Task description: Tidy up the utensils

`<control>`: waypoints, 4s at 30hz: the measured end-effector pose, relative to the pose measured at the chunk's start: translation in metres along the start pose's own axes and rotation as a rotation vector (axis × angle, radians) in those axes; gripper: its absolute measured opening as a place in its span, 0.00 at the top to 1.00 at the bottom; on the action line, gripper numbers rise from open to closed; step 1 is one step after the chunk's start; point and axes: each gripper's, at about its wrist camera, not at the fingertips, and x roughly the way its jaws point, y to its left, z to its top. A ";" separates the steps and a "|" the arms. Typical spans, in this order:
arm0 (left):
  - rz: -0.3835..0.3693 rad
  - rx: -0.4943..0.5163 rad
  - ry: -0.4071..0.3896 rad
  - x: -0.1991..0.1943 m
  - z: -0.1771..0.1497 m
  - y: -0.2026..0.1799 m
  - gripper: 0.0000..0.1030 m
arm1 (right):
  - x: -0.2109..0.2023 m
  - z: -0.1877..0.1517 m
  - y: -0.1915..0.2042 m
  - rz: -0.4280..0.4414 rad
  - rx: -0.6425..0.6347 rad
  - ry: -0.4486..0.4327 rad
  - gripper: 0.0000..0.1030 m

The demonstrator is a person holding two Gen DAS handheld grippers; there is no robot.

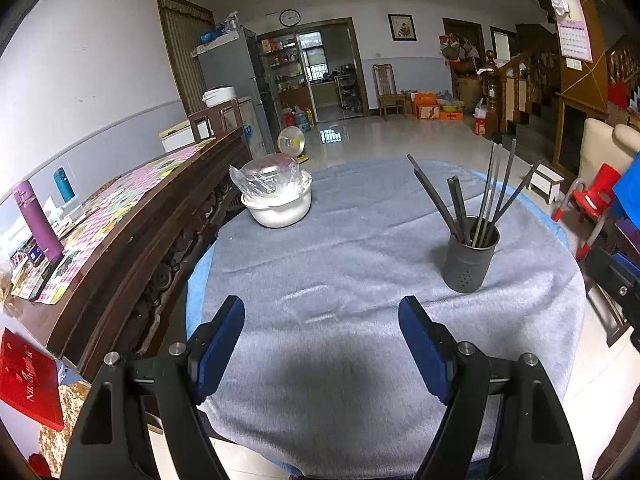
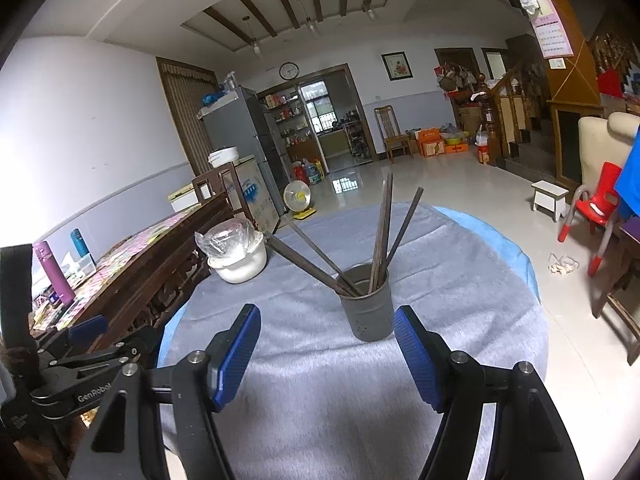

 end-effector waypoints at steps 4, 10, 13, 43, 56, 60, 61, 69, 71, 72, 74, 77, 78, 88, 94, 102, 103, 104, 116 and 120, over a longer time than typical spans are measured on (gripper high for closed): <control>-0.008 0.025 0.006 0.000 0.000 -0.007 0.22 | 0.004 0.000 -0.004 0.003 0.023 0.012 0.29; -0.029 0.052 0.020 0.006 0.004 -0.014 0.22 | 0.011 0.000 -0.006 -0.004 0.031 0.027 0.29; -0.036 0.060 0.025 0.009 0.004 -0.014 0.22 | 0.015 -0.001 -0.006 -0.011 0.041 0.036 0.29; -0.047 0.015 0.027 0.002 0.002 0.000 0.22 | 0.006 0.007 0.013 -0.033 0.000 -0.013 0.29; -0.051 0.020 -0.001 -0.012 0.002 -0.011 0.22 | -0.009 0.004 0.011 -0.031 -0.002 -0.029 0.29; -0.059 0.038 0.006 -0.011 0.002 -0.017 0.22 | -0.008 0.005 0.003 -0.032 0.018 -0.032 0.29; -0.056 0.043 0.007 -0.010 0.002 -0.018 0.22 | -0.007 0.006 0.002 -0.031 0.023 -0.033 0.29; -0.055 0.043 0.028 0.000 0.007 -0.018 0.22 | 0.007 0.011 0.000 -0.023 0.029 -0.021 0.29; -0.058 0.048 0.028 0.002 0.008 -0.019 0.22 | 0.009 0.011 0.001 -0.027 0.024 -0.021 0.29; -0.060 0.052 0.028 0.003 0.008 -0.019 0.22 | 0.009 0.011 0.001 -0.030 0.022 -0.023 0.29; -0.064 0.055 0.026 0.004 0.009 -0.019 0.22 | 0.009 0.010 0.002 -0.036 0.016 -0.026 0.29; -0.068 0.058 0.026 0.006 0.010 -0.020 0.22 | 0.012 0.010 0.000 -0.049 0.014 -0.027 0.29; -0.069 0.057 0.026 0.007 0.010 -0.020 0.22 | 0.014 0.011 0.001 -0.051 0.013 -0.026 0.29; -0.083 0.051 0.032 0.011 0.013 -0.020 0.22 | 0.020 0.015 -0.001 -0.058 0.010 -0.031 0.29; -0.094 0.054 0.032 0.011 0.013 -0.020 0.22 | 0.020 0.016 0.000 -0.060 0.012 -0.032 0.29; -0.106 0.052 0.030 0.010 0.013 -0.022 0.22 | 0.019 0.017 0.001 -0.064 0.007 -0.037 0.29; -0.108 0.052 0.029 0.010 0.013 -0.021 0.22 | 0.019 0.018 0.001 -0.066 0.006 -0.039 0.29; -0.109 0.052 0.029 0.009 0.013 -0.021 0.22 | 0.018 0.018 0.001 -0.068 0.006 -0.043 0.29; -0.116 0.040 0.029 0.011 0.013 -0.016 0.22 | 0.016 0.019 0.004 -0.075 -0.001 -0.045 0.29; -0.114 0.036 0.029 0.010 0.012 -0.014 0.22 | 0.017 0.018 0.006 -0.076 -0.002 -0.043 0.29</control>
